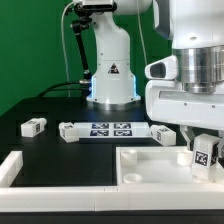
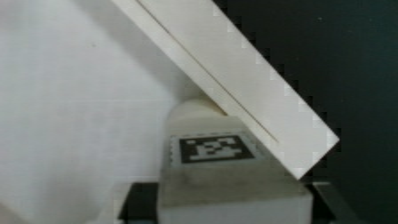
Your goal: Assemble square table
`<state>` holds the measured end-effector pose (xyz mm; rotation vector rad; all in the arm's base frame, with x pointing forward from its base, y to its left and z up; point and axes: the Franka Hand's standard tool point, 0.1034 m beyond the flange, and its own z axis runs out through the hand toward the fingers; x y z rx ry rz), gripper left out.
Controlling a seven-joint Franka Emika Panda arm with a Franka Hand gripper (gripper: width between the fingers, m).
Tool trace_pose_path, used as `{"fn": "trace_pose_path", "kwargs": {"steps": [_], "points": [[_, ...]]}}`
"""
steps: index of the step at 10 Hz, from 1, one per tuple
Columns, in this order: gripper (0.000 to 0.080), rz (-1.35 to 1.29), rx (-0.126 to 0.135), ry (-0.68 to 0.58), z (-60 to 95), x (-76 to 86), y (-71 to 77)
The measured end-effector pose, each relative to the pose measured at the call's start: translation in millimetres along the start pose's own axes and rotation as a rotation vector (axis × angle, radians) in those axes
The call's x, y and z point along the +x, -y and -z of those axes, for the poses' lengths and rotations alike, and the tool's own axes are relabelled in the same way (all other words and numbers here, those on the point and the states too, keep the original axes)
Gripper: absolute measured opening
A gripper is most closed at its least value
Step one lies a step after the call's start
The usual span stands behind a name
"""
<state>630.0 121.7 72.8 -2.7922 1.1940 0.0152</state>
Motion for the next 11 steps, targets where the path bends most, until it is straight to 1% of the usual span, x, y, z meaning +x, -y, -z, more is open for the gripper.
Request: {"fn": "trace_pose_path", "kwargs": {"steps": [1,2,4,5,6,7,8,9,10,11], "points": [[0.0293,-0.138,0.004,0.006,0.0,0.1,0.0],[0.0293,-0.25,0.0,0.018,1.3,3.0,-2.8],[0.0293,-0.678,0.036,0.088,0.9,9.7,-6.1],[0.0293,-0.841,0.055,0.118,-0.8,8.9,-4.0],[0.0293,-0.951,0.061,0.13,-1.3,7.8,-2.6],[0.0293,-0.986,0.061,0.13,-1.4,6.6,-1.5],[0.0368,-0.997,0.06,0.131,-1.7,6.4,-1.5],[0.0505,-0.936,0.063,0.128,-1.8,6.2,-1.4],[0.0505,-0.79,0.038,0.111,-3.4,1.1,-2.2],[0.0618,-0.567,0.01,0.091,-3.0,-1.4,-2.0]]}}
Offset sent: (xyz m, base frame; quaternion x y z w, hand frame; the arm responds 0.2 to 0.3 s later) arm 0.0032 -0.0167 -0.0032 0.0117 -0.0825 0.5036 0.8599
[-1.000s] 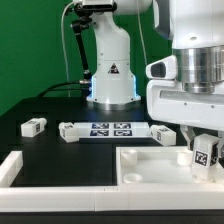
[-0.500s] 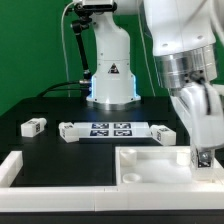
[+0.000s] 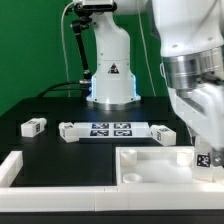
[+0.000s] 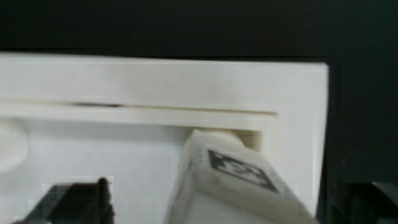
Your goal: Assemble square table
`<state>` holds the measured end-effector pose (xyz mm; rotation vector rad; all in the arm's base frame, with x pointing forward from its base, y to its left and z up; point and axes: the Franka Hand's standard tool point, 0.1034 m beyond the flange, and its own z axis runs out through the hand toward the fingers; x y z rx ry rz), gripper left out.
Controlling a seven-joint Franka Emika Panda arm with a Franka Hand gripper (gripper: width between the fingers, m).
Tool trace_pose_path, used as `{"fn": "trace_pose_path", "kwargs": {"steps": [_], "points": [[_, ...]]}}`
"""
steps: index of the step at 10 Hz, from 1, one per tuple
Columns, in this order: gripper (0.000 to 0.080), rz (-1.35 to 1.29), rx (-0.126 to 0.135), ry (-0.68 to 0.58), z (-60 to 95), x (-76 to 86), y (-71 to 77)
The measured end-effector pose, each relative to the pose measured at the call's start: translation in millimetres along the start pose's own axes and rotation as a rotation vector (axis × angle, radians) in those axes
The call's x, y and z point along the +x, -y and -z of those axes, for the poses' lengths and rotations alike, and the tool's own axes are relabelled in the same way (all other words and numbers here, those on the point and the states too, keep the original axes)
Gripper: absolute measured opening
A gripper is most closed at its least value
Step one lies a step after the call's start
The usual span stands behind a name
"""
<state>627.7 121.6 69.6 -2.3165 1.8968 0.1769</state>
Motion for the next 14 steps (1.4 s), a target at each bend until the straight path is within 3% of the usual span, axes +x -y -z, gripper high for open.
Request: {"fn": "trace_pose_path", "kwargs": {"steps": [1,5,6,9,10,11,12,14], "points": [[0.064,0.191,-0.012,-0.012,1.8,-0.1,0.8],[0.0649,0.468,-0.014,-0.014,1.5,1.5,0.6],[0.0649,0.772,-0.04,-0.054,1.4,1.6,1.4],[0.062,0.758,-0.028,-0.06,1.2,2.2,3.5],[0.044,0.7,-0.026,-0.06,1.1,2.1,3.5],[0.044,0.653,-0.025,-0.06,1.0,2.0,3.5],[0.0291,0.568,-0.022,-0.061,0.9,2.0,3.3],[0.0291,0.387,-0.018,-0.056,2.4,4.7,3.4]]}}
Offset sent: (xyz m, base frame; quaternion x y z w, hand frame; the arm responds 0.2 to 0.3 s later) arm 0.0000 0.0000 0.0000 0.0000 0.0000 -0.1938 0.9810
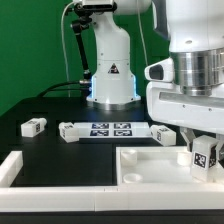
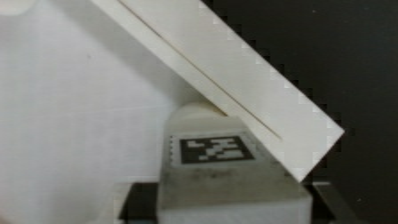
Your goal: Assemble square table
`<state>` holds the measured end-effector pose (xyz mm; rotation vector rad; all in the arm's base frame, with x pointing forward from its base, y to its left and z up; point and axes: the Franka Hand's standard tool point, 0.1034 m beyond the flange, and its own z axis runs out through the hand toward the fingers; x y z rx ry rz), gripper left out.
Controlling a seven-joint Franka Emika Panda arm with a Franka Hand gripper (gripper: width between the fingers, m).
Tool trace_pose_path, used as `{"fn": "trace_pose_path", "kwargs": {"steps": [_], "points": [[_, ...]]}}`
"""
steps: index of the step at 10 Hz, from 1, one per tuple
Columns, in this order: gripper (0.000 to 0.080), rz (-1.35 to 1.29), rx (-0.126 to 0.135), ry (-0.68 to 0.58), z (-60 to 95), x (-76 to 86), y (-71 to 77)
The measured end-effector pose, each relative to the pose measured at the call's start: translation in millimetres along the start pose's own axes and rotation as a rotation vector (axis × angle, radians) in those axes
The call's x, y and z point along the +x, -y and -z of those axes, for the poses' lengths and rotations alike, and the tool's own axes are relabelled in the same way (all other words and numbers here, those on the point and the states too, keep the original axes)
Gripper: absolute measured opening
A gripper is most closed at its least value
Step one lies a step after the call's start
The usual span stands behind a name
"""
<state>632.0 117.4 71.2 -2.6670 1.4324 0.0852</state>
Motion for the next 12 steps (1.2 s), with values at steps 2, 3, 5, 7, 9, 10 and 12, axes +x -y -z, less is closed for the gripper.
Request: {"fn": "trace_pose_path", "kwargs": {"steps": [2,3,5,7,9,10,12], "points": [[0.0291,-0.347,0.018,0.028,-0.1,2.9,-0.6],[0.0291,-0.555,0.038,0.056,-2.7,0.1,0.8],[0.0291,-0.797,0.074,0.078,-4.6,-4.1,2.8],[0.0291,-0.85,0.072,0.079,-4.9,-3.7,2.6],[0.0379,-0.565,0.042,0.059,-8.2,-9.0,-0.1],[0.0554,-0.379,0.016,0.065,-8.2,-8.8,-1.6],[0.0643,-0.206,0.005,0.067,-7.4,-6.1,-0.2]]}}
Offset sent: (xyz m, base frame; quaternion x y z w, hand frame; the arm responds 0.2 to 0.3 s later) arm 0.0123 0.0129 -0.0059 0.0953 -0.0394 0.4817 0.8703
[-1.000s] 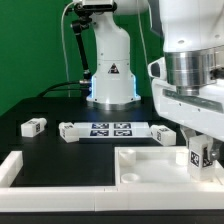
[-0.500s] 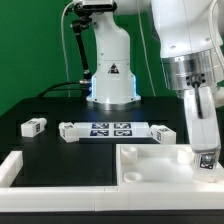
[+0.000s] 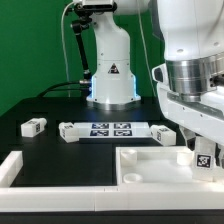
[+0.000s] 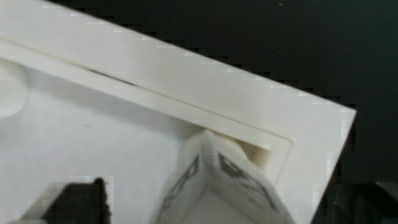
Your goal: Assemble square table
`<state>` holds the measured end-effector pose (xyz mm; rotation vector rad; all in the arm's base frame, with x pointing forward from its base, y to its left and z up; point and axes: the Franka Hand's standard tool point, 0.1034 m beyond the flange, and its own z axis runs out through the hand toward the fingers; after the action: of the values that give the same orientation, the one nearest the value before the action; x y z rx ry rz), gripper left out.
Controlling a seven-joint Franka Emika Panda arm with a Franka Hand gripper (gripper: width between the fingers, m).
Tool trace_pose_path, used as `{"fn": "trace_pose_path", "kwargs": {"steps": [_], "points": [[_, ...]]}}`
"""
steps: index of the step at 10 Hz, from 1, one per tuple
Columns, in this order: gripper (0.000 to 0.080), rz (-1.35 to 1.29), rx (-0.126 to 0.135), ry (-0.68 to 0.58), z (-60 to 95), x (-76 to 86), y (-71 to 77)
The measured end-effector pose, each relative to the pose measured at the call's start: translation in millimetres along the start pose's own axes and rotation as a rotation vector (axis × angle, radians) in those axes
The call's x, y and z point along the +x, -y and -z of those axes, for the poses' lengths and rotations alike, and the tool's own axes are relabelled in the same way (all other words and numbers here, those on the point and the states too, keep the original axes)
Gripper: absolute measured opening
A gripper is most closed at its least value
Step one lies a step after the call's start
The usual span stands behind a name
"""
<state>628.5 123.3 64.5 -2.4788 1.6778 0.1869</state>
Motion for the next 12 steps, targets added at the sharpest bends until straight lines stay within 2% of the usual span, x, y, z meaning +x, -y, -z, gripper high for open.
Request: {"fn": "trace_pose_path", "kwargs": {"steps": [2,3,4,5,6,8,9,10,12], "points": [[0.0649,0.218,-0.009,-0.011,0.1,2.0,-1.1],[0.0648,0.447,-0.033,-0.039,2.3,4.8,-1.5],[0.0648,0.614,-0.046,-0.057,5.4,6.6,-0.2],[0.0648,0.712,-0.042,-0.069,6.8,7.4,2.1],[0.0648,0.691,-0.04,-0.069,6.2,7.4,2.1],[0.0405,0.689,-0.04,-0.069,6.0,7.7,2.0],[0.0405,0.595,-0.036,-0.069,5.8,7.2,2.0],[0.029,0.544,-0.035,-0.07,5.7,7.6,1.8],[0.029,0.401,-0.03,-0.072,5.5,8.0,1.6]]}}
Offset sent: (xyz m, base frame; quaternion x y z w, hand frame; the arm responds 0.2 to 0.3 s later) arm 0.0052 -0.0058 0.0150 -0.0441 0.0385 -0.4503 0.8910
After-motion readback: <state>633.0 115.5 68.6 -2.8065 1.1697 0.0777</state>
